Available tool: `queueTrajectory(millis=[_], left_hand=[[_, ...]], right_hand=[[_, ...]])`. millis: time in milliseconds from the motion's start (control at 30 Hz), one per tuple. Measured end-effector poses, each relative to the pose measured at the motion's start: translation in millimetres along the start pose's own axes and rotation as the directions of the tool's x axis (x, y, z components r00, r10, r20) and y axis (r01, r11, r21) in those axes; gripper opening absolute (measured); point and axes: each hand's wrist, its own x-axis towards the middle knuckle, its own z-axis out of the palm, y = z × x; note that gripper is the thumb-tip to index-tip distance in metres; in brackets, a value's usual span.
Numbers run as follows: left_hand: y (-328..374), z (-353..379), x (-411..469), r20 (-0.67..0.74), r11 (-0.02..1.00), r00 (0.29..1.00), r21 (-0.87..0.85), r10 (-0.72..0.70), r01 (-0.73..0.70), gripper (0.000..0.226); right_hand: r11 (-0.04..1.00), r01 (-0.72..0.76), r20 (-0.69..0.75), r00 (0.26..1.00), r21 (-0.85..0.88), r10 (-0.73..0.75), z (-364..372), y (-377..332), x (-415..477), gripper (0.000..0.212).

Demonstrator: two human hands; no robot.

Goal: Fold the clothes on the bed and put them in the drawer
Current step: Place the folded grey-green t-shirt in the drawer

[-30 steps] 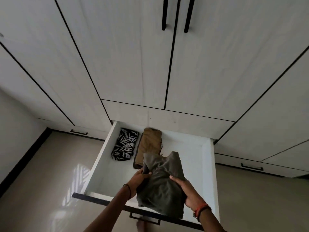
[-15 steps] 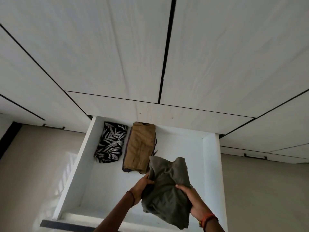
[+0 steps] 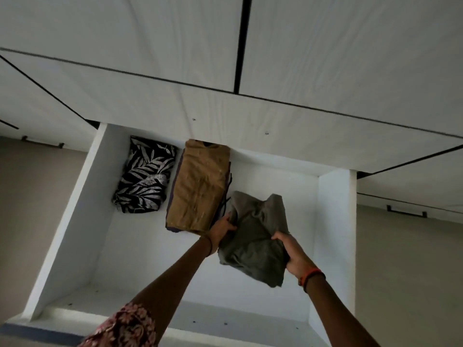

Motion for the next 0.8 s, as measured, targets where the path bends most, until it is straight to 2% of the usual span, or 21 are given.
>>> queueTrajectory(millis=[133, 233, 300, 367, 433, 500, 633, 700, 733, 767, 800], left_hand=[[21.3, 6.1, 51.1, -0.077, 0.995, 0.993, -0.027, 0.090, -0.092, 0.060], [33.2, 8.7, 88.4, -0.120, 0.985, 0.978, 0.002, 0.171, -0.172, 0.060], [31.1, 8.8, 103.0, -0.200, 0.981, 0.960, 0.041, 0.195, -0.190, 0.058], [24.0, 10.7, 109.8, -0.268, 0.967, 0.941, 0.204, 0.207, -0.154, 0.059], [8.3, 9.8, 114.9, -0.327, 0.917, 0.925, 0.396, 0.195, -0.053, 0.065], [-5.5, 11.3, 115.1, -0.354, 0.873, 0.917, 0.488, 0.183, 0.014, 0.067], [-14.5, 14.3, 114.2, -0.364, 0.811, 0.902, 0.584, 0.232, 0.027, 0.058], [-18.7, 14.6, 113.7, -0.408, 0.844, 0.890, 0.534, 0.205, 0.050, 0.055], [-21.6, 13.2, 116.5, -0.442, 0.897, 0.876, 0.441, 0.190, 0.027, 0.053], [-25.5, 11.0, 123.3, -0.440, 0.878, 0.871, 0.478, 0.219, 0.021, 0.052], [-33.0, 10.1, 125.7, -0.375, 0.743, 0.877, 0.668, 0.299, 0.032, 0.052]], right_hand=[[0.996, 0.090, 0.051, 0.995, 0.024, -0.091, -1.2, -27.4, 51.7, 0.015], [0.986, 0.159, 0.101, 0.981, 0.043, -0.163, -0.5, -42.8, 89.5, 0.029], [0.981, 0.170, 0.130, 0.979, -0.093, -0.157, -0.3, -43.7, 107.0, 0.041], [0.929, 0.153, 0.114, 0.986, -0.337, -0.121, -5.2, -37.1, 119.5, 0.055], [0.882, 0.145, 0.083, 0.989, -0.448, -0.120, -11.5, -26.7, 126.6, 0.069], [0.901, 0.147, 0.062, 0.989, -0.409, -0.134, -15.3, -16.7, 126.6, 0.074], [0.922, 0.151, 0.019, 0.988, -0.356, -0.155, -15.9, -9.0, 123.8, 0.069], [0.923, 0.158, -0.005, 0.985, -0.351, -0.170, -14.7, -7.3, 123.1, 0.065], [0.920, 0.158, -0.017, 0.984, -0.359, -0.176, -14.2, -6.0, 123.5, 0.063], [0.914, 0.153, -0.029, 0.984, -0.375, -0.177, -13.5, -5.9, 122.8, 0.062], [0.907, 0.154, -0.037, 0.982, -0.391, -0.183, -12.7, -5.4, 122.2, 0.061]])
